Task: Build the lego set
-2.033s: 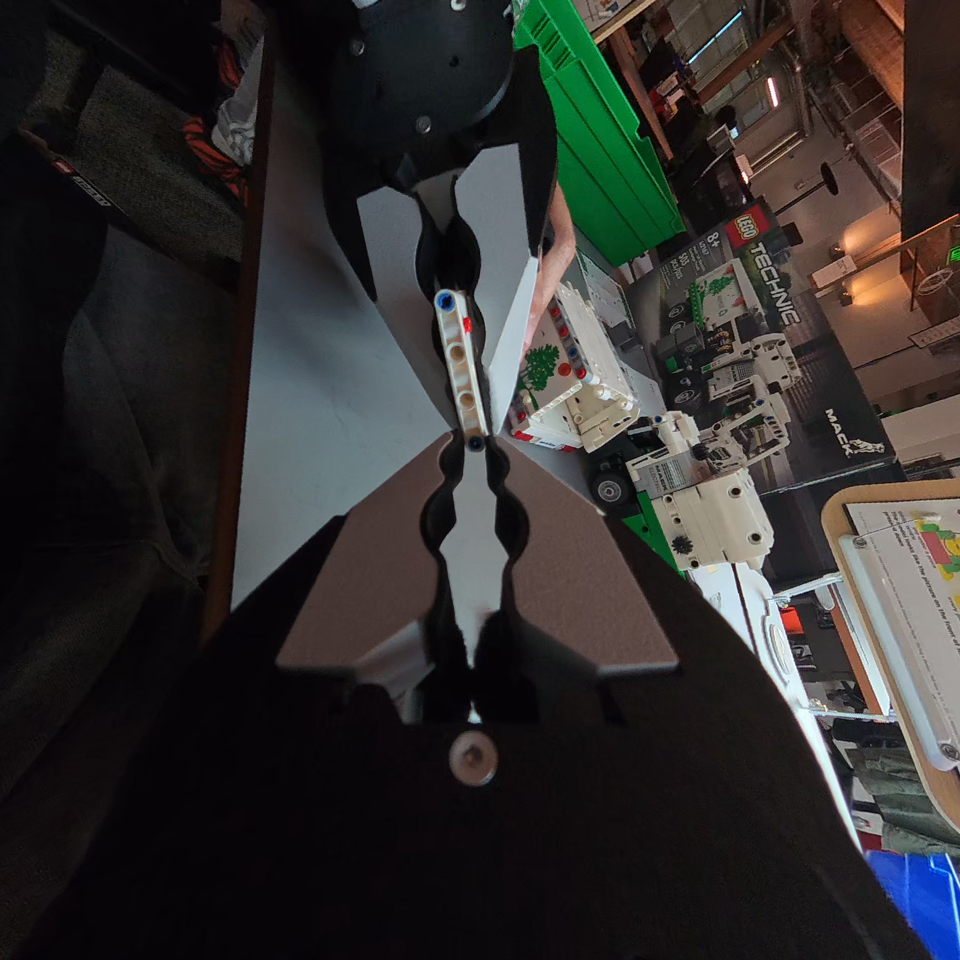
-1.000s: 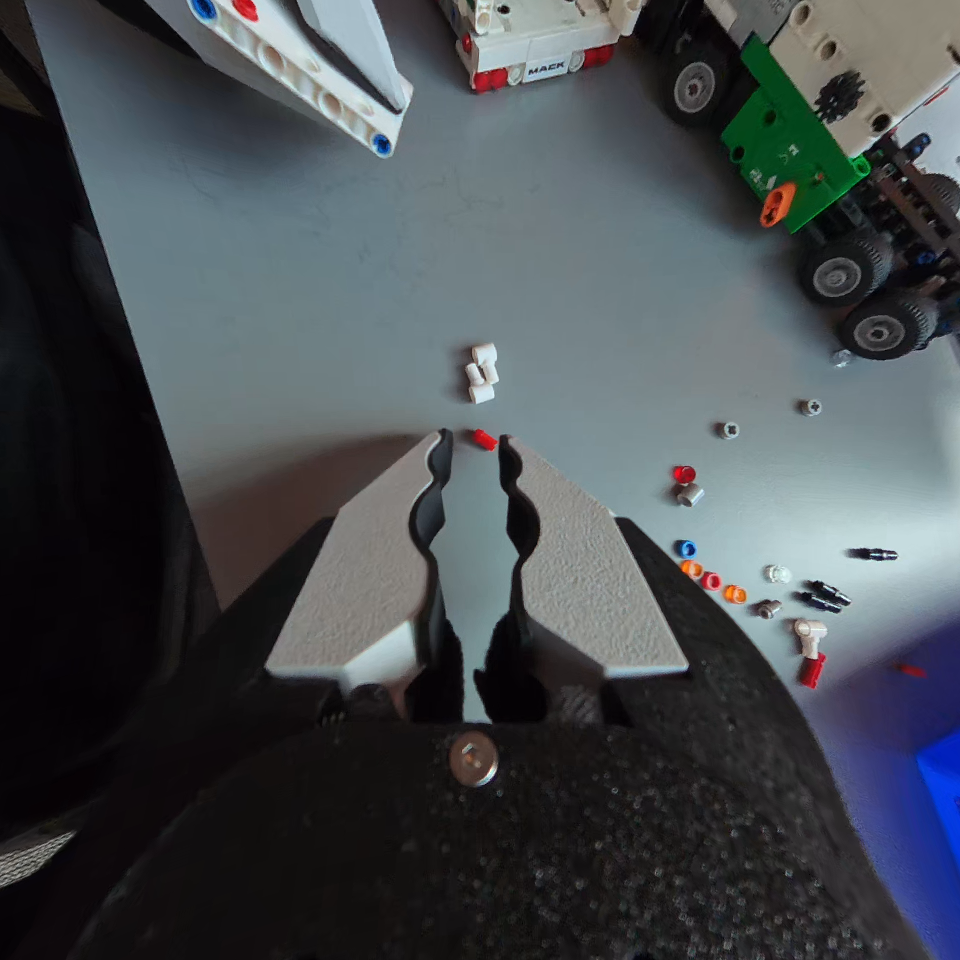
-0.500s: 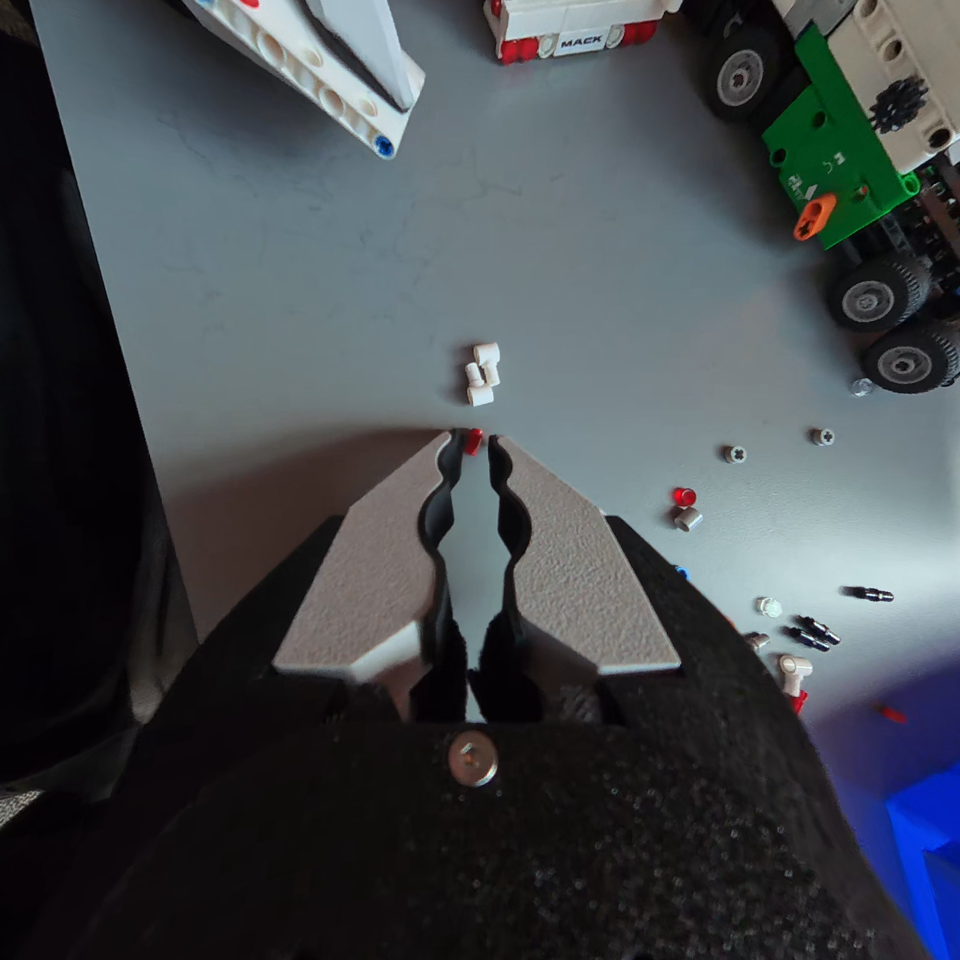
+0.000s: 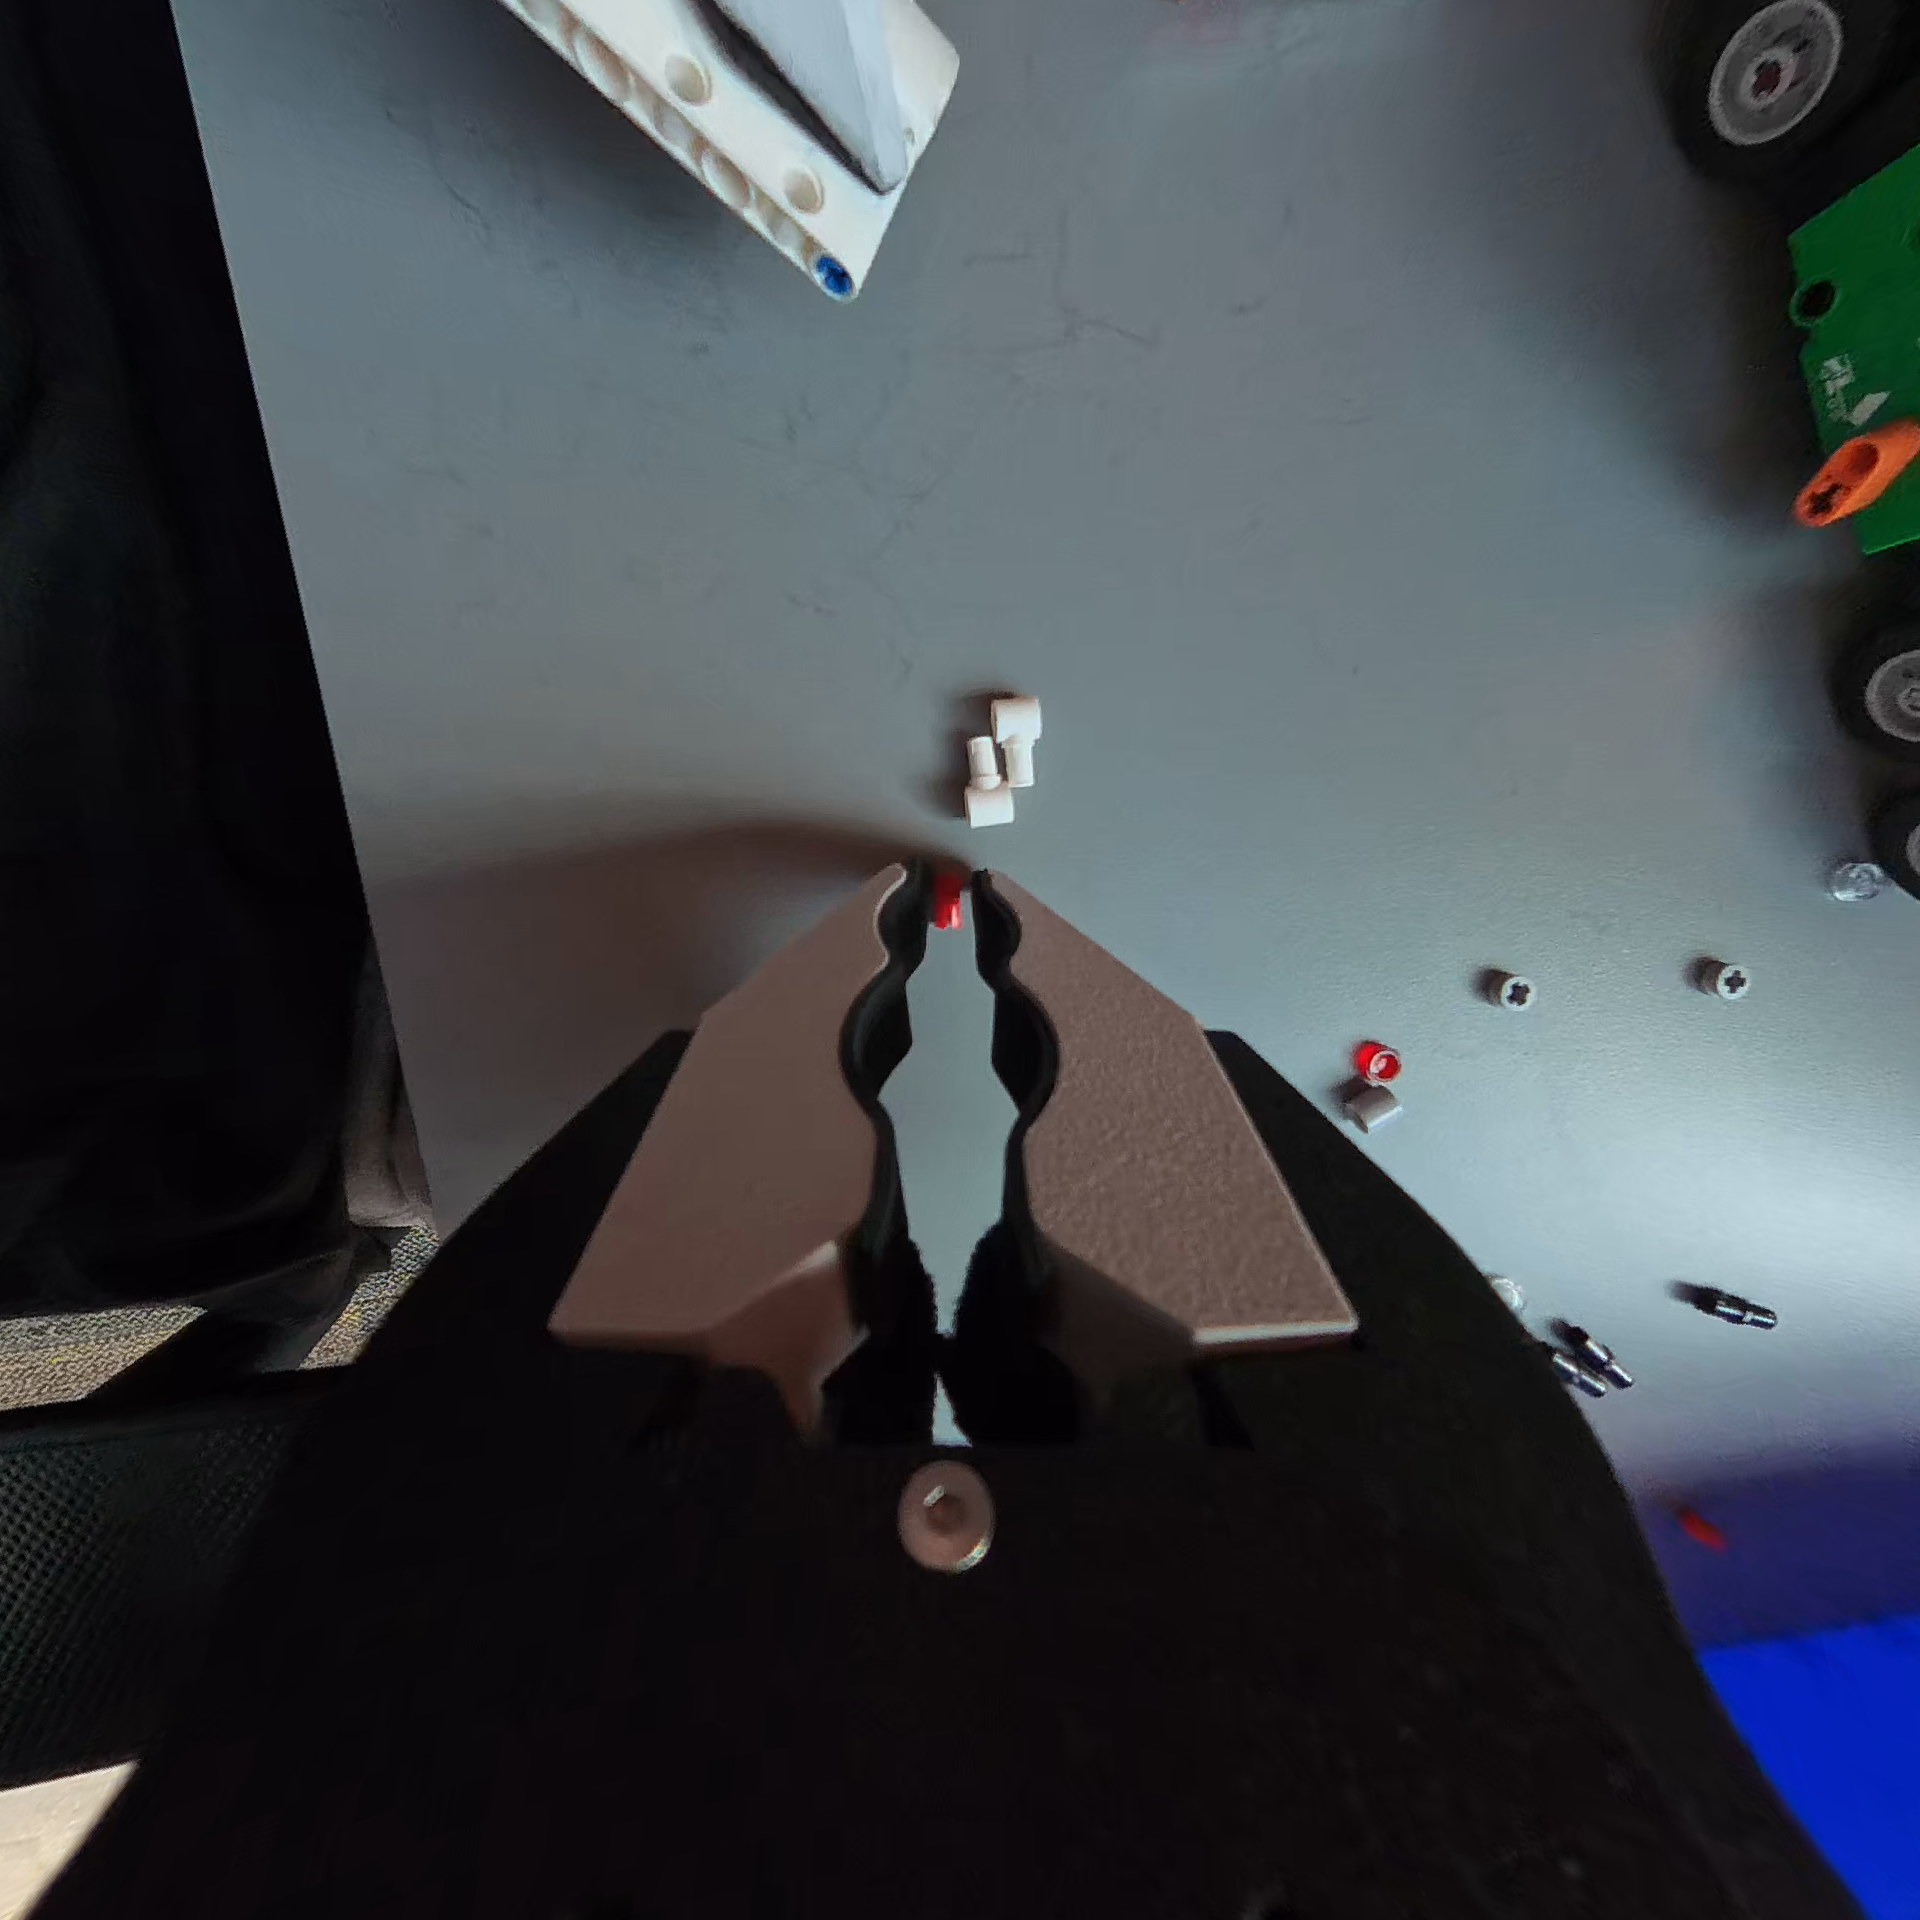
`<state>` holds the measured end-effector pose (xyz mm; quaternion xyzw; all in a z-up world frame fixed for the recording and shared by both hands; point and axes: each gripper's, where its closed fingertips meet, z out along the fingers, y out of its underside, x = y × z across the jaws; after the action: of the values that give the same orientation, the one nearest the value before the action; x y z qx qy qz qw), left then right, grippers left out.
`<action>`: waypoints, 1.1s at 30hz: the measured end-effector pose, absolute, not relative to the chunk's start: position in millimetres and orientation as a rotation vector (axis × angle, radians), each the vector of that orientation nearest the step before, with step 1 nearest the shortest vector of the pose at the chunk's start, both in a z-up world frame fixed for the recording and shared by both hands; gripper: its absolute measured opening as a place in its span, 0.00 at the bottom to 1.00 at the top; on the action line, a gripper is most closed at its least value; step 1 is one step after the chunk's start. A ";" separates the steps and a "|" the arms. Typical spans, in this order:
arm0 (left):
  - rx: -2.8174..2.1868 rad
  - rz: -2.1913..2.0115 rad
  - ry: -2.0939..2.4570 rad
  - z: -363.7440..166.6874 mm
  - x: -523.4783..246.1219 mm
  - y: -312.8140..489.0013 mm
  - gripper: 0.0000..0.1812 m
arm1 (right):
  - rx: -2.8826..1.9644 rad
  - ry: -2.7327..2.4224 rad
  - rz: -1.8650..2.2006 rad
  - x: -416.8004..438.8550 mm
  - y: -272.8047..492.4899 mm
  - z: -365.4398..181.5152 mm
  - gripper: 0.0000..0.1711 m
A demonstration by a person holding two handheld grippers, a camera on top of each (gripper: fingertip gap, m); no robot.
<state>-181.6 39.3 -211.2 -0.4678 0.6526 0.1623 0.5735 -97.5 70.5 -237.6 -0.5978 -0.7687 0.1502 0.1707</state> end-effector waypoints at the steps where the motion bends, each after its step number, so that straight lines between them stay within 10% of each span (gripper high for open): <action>1: -1.095 0.380 1.531 -211.1 -181.6 39.0 0.03 | -1.697 -2.185 0.420 -97.7 71.0 -237.9 0.02; 19: -1.089 0.345 1.529 -210.2 -177.3 36.2 0.03 | -1.720 -0.559 0.921 44.3 115.7 -161.6 0.02; 33: -1.194 0.084 1.361 -185.7 -157.9 35.0 0.03 | -1.619 -0.768 1.444 -167.1 40.1 -138.4 0.02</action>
<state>-157.9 35.0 -185.7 -0.5187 0.5909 0.0366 0.6168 -167.1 40.1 -138.4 -0.6423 -0.3046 0.5730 0.4078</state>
